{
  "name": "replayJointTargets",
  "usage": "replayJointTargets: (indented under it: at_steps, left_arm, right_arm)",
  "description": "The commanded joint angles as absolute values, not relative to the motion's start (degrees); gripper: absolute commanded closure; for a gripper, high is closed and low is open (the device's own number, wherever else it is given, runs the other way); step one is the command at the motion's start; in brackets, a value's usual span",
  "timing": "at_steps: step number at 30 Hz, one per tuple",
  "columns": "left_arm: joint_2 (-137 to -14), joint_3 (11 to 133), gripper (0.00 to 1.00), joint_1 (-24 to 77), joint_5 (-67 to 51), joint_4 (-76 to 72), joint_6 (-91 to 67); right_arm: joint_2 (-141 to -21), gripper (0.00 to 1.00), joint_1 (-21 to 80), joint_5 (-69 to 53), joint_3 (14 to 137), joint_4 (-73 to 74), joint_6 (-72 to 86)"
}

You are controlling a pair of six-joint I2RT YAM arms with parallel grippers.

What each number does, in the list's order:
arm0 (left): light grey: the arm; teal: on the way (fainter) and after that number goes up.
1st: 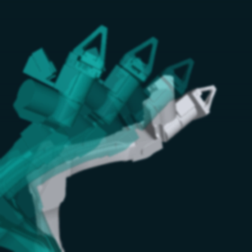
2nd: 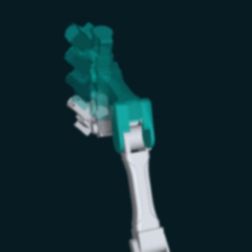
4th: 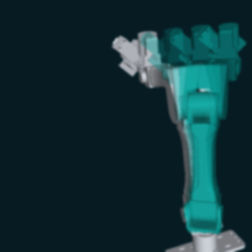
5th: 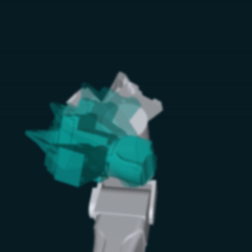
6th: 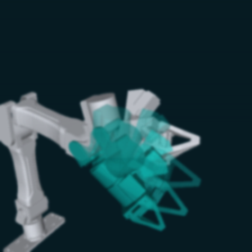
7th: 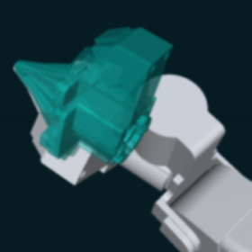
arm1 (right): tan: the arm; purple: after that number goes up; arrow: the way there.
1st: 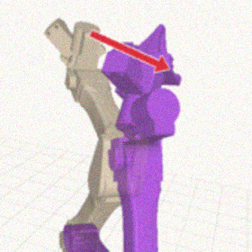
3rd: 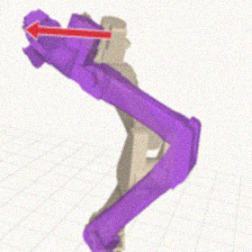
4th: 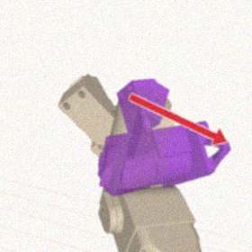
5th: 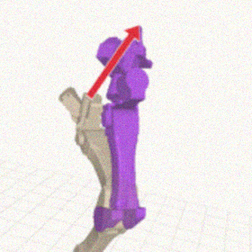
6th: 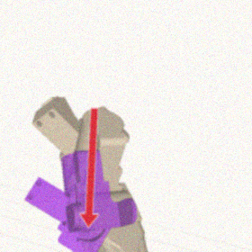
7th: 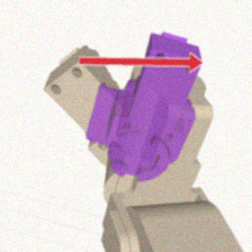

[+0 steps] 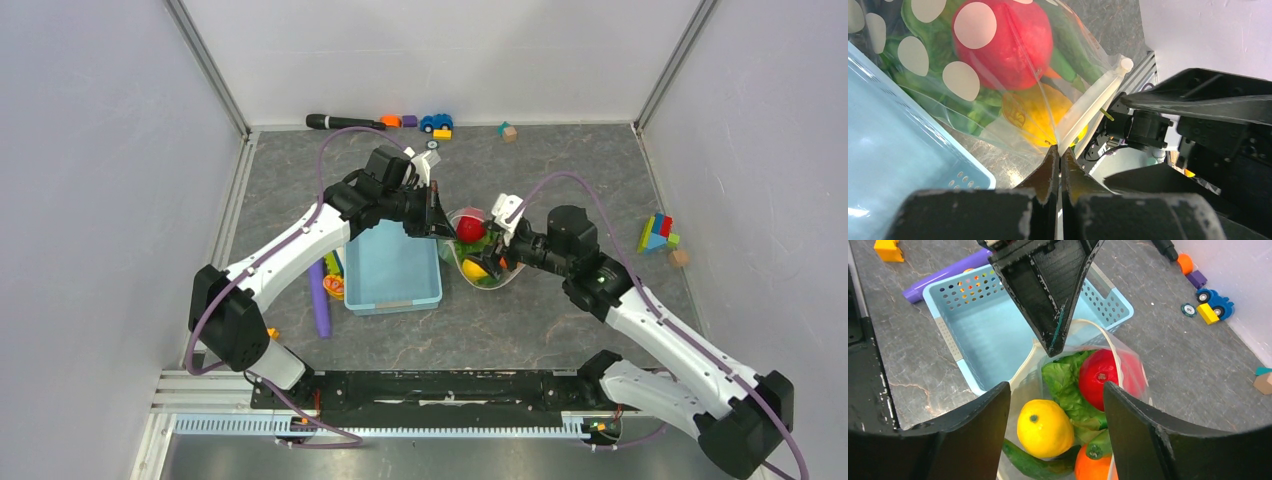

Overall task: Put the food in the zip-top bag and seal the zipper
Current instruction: Adjust the zipper food storage bag at the center of the board.

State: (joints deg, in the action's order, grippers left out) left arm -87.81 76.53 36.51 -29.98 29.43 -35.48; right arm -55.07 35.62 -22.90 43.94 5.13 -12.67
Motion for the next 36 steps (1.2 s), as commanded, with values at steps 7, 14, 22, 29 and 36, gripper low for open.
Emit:
replayJointTargets:
  at_steps: [7,14,22,29,36]
  left_arm:
    - [-85.4,77.3,0.98,36.8,-29.6,27.6,-36.2]
    - [-85.3,77.0,0.98,36.8,-29.8,27.6,-35.9]
    - [-84.7,77.1,0.98,36.8,-29.8,29.0,-35.4]
    - [-84.0,78.0,0.98,36.8,-30.1,31.6,-33.6]
    - [-82.7,80.4,0.98,37.0,-29.8,35.5,-29.1]
  right_arm:
    - [-47.4,0.23,35.7,3.1,50.7,23.5,-8.0]
    - [-48.4,0.25,35.7,7.4,47.8,30.1,-6.0]
    - [-54.8,0.57,35.6,15.6,48.0,28.3,-4.6]
    - [-52.8,1.00,35.5,15.4,50.1,30.6,-5.6]
    - [-50.6,1.00,35.5,14.1,58.2,39.5,-5.2]
